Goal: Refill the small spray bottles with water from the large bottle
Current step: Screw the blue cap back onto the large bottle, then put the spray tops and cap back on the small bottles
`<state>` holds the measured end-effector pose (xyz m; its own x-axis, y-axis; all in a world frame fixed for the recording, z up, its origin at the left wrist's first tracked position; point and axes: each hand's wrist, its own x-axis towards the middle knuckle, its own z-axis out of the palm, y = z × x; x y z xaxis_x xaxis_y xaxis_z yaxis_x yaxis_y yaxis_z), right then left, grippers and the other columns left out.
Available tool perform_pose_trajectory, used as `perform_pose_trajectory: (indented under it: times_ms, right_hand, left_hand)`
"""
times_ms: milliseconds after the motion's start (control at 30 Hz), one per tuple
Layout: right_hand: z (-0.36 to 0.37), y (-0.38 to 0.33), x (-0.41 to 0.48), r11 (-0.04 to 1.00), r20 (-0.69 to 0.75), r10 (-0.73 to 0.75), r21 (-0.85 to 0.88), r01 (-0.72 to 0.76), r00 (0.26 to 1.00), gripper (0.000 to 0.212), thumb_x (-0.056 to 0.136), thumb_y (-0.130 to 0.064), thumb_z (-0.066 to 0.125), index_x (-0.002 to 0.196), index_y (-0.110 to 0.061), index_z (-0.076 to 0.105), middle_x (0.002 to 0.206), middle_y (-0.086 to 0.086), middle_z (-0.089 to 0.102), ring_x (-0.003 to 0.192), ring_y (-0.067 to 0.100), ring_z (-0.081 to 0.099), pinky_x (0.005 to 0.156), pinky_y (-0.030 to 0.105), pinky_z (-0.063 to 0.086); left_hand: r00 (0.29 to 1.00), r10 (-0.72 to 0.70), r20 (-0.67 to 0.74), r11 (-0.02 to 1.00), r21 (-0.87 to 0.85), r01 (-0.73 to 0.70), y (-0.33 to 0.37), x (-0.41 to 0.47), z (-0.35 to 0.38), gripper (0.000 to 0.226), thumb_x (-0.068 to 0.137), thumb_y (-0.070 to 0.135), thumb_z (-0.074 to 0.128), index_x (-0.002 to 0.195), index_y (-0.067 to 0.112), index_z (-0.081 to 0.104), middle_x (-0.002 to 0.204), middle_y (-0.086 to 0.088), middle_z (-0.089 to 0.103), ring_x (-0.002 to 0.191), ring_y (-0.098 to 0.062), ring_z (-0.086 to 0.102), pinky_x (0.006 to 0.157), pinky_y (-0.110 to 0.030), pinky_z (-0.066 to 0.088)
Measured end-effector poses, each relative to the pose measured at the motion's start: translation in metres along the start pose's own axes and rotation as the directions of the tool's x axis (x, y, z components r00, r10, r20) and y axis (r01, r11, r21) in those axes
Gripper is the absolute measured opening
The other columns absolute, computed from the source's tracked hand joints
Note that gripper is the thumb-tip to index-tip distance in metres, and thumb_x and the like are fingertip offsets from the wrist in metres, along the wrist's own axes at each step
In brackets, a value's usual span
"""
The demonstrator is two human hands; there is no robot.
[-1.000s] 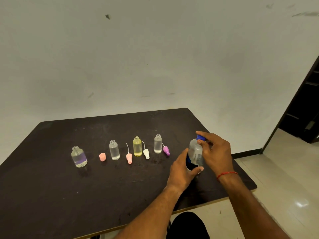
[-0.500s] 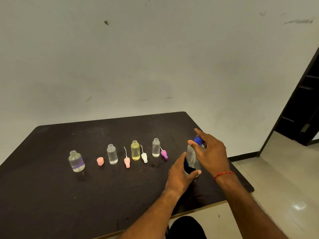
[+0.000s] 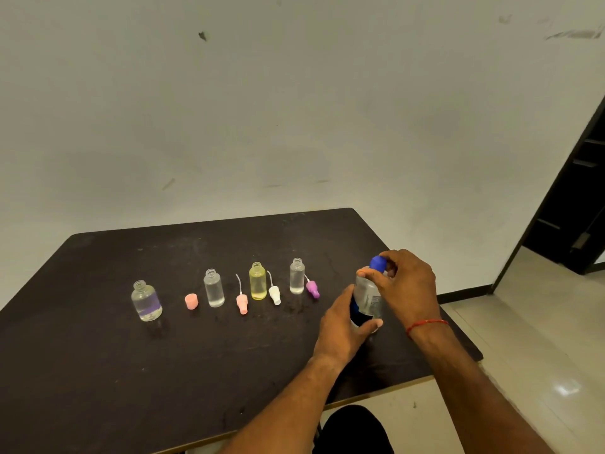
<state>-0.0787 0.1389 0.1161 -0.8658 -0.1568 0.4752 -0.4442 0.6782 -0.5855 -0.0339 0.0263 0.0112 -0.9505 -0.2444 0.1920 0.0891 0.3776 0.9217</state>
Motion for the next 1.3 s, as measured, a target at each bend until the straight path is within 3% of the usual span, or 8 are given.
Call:
perform_pose_trajectory:
  times_ms: [67,133,300,433,633,800,1100,1300]
  right_hand:
    - [-0.004,0.002,-0.002,1.0,0.039,-0.019,0.025,0.019,0.999,0.064,0.075,-0.058,0.067,0.122,-0.015,0.063,0.109,0.006,0.067,0.095,0.021,0.063,0.085,0.03,0.051]
    - [-0.007,0.006,-0.004,0.992,0.068,-0.079,0.108,0.071,0.995,0.057,0.084,-0.041,0.07,0.136,-0.02,0.056,0.125,0.002,0.063,0.109,0.019,0.061,0.096,0.036,0.05]
    - [-0.004,0.011,-0.002,0.985,0.013,-0.152,0.089,0.15,0.988,0.026,0.09,-0.016,0.068,0.115,-0.018,0.068,0.11,0.003,0.067,0.098,0.019,0.064,0.09,0.027,0.051]
    - [0.002,0.007,0.003,0.994,-0.048,-0.113,0.004,0.113,0.992,0.027,0.085,-0.027,0.074,0.108,-0.015,0.069,0.098,0.002,0.064,0.083,0.01,0.055,0.078,0.018,0.044]
    - [-0.002,0.004,0.002,0.999,-0.001,-0.041,-0.033,0.041,0.999,0.041,0.084,-0.04,0.072,0.116,-0.014,0.067,0.105,0.004,0.067,0.086,0.011,0.055,0.081,0.023,0.045]
    - [-0.011,0.003,0.002,0.99,0.14,-0.126,0.075,0.116,0.982,0.037,0.092,-0.016,0.065,0.128,-0.024,0.062,0.123,0.0,0.064,0.11,0.018,0.06,0.098,0.029,0.047]
    - [-0.003,-0.002,0.011,0.981,0.06,-0.089,-0.167,0.098,0.994,0.024,0.088,-0.03,0.07,0.107,-0.016,0.069,0.091,-0.002,0.054,0.082,0.011,0.048,0.077,0.021,0.039]
    - [-0.003,-0.007,0.015,0.972,0.103,-0.015,-0.233,0.039,0.995,0.032,0.088,-0.035,0.07,0.115,-0.018,0.067,0.107,0.004,0.065,0.084,0.011,0.05,0.08,0.022,0.041]
  left_hand:
    - [1.0,0.0,0.001,1.0,-0.003,0.0,0.001,-0.001,0.0,0.061,0.079,0.041,0.085,0.131,0.043,0.052,0.125,0.022,0.064,0.119,0.0,0.06,0.104,-0.033,0.053]
    - [1.0,0.001,-0.005,1.0,-0.003,-0.001,0.001,-0.001,0.0,0.062,0.078,0.041,0.085,0.13,0.044,0.052,0.125,0.023,0.065,0.118,0.001,0.06,0.104,-0.033,0.053]
    - [1.0,0.002,-0.009,1.0,0.005,-0.002,0.0,-0.001,0.0,0.063,0.077,0.042,0.085,0.13,0.045,0.052,0.123,0.024,0.064,0.117,0.003,0.06,0.103,-0.032,0.053]
    - [1.0,-0.008,-0.002,1.0,0.013,0.008,0.0,0.001,0.001,0.061,0.077,0.045,0.084,0.127,0.047,0.051,0.124,0.024,0.064,0.117,0.001,0.06,0.103,-0.033,0.054]
    - [1.0,-0.011,-0.003,1.0,0.014,0.011,0.0,0.001,0.001,0.06,0.078,0.041,0.085,0.129,0.043,0.052,0.125,0.022,0.065,0.118,-0.001,0.061,0.104,-0.034,0.054]
    - [1.0,-0.008,-0.004,1.0,0.014,0.008,0.0,0.002,0.002,0.064,0.079,0.04,0.085,0.133,0.039,0.052,0.13,0.019,0.064,0.123,-0.005,0.06,0.107,-0.037,0.052]
    - [1.0,0.004,-0.004,1.0,0.029,-0.004,-0.004,0.003,0.003,0.058,0.075,0.049,0.083,0.124,0.049,0.051,0.122,0.028,0.063,0.115,0.006,0.06,0.101,-0.028,0.054]
    - [1.0,0.003,-0.004,1.0,0.007,-0.003,-0.006,0.003,0.004,0.056,0.076,0.049,0.082,0.123,0.048,0.052,0.121,0.026,0.064,0.112,0.005,0.061,0.101,-0.03,0.055]
